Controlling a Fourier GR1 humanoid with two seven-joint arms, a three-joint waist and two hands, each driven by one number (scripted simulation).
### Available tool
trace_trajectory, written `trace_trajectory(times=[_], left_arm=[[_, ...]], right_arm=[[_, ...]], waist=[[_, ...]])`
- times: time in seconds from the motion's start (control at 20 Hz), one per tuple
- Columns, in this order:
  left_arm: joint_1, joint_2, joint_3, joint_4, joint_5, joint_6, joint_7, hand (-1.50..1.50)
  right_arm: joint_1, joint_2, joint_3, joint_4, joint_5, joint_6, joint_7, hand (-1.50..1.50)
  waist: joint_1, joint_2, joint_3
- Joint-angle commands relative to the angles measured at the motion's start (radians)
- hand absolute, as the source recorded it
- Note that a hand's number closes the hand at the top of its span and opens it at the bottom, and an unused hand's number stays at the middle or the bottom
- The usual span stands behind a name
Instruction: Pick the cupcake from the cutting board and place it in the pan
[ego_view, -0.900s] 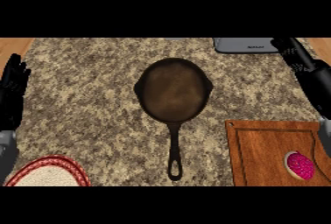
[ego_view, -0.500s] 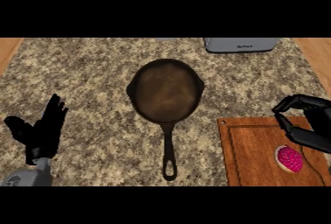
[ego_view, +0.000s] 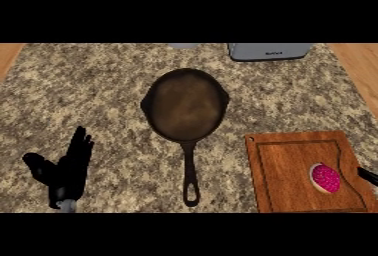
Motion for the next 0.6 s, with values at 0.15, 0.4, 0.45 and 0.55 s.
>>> trace_trajectory(times=[0.15, 0.4, 0.45, 0.55], left_arm=[[0.013, -0.059, -0.056, 0.015, -0.03, -0.004, -0.004, 0.0], [0.068, -0.017, -0.034, -0.014, -0.007, -0.07, -0.014, 0.0], [-0.019, -0.065, -0.066, -0.002, -0.04, 0.002, 0.039, 0.0], [0.018, -0.044, -0.064, -0.028, -0.039, -0.012, 0.035, 0.0]], right_arm=[[0.137, 0.019, -0.072, -0.192, 0.117, -0.129, 0.127, -1.5], [0.025, -0.064, -0.115, -0.246, 0.172, -0.114, 0.425, -1.5], [0.005, -0.087, -0.089, -0.31, 0.2, -0.103, 0.519, -1.5], [-0.032, -0.156, -0.062, -0.294, 0.262, -0.06, 0.626, -1.5]], waist=[[0.055, 0.014, -0.004], [0.074, 0.017, -0.004], [0.069, 0.018, -0.005], [0.087, 0.02, -0.005]])
